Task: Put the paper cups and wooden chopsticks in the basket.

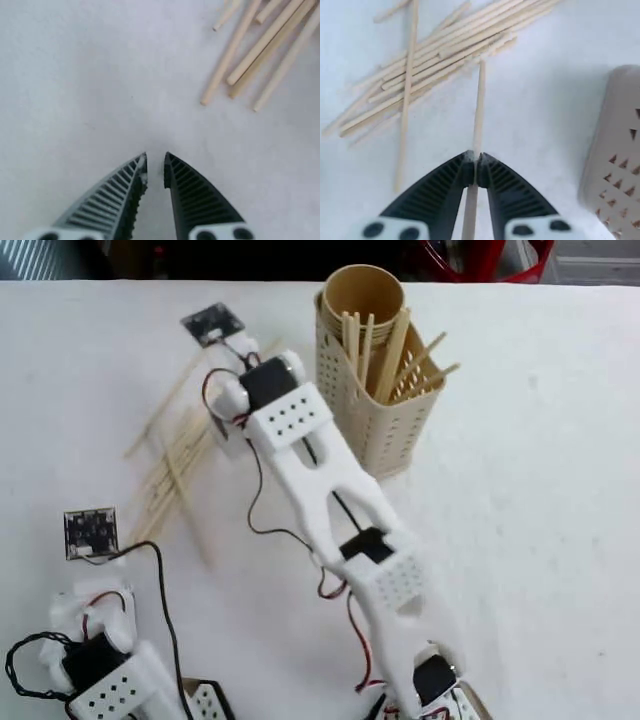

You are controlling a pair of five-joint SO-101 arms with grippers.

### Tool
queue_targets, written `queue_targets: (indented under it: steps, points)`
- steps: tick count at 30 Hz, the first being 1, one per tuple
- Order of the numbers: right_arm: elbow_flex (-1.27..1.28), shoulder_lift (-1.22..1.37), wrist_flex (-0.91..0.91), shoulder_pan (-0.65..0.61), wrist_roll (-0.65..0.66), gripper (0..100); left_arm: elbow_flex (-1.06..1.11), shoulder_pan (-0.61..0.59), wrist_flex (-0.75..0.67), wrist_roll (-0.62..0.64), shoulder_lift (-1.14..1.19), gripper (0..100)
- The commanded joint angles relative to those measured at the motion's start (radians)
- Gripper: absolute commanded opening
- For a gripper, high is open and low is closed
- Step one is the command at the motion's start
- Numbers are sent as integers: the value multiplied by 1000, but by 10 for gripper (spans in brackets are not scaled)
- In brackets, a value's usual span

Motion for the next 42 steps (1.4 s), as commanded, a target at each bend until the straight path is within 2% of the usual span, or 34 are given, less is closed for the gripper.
queue_targets:
  steps: [1, 8, 12, 15, 16, 21, 37, 39, 42]
  points:
    - [31, -200, 5, 19, 9, 17, -2, 7, 5, -8, -2, 84]
    - [129, -417, -1, 41, 12, 17, -2, 7, 5, -8, -2, 84]
    - [272, -406, -1, 24, 183, 38, -2, 7, 5, -8, -2, 84]
    - [413, -334, -18, 4, 334, 118, -2, 7, 5, -8, -2, 84]
    - [450, -298, -38, -2, 344, 143, -2, 7, 5, -8, -2, 84]
    - [511, -139, -142, -16, 348, 166, -2, 7, 5, -8, -2, 84]
    - [512, 157, -268, -47, 341, 165, -2, 7, 5, -8, -2, 84]
    - [511, 194, -266, -47, 341, 142, -2, 7, 5, -8, -2, 84]
    - [509, 199, -262, -48, 341, 55, -2, 7, 5, -8, -2, 84]
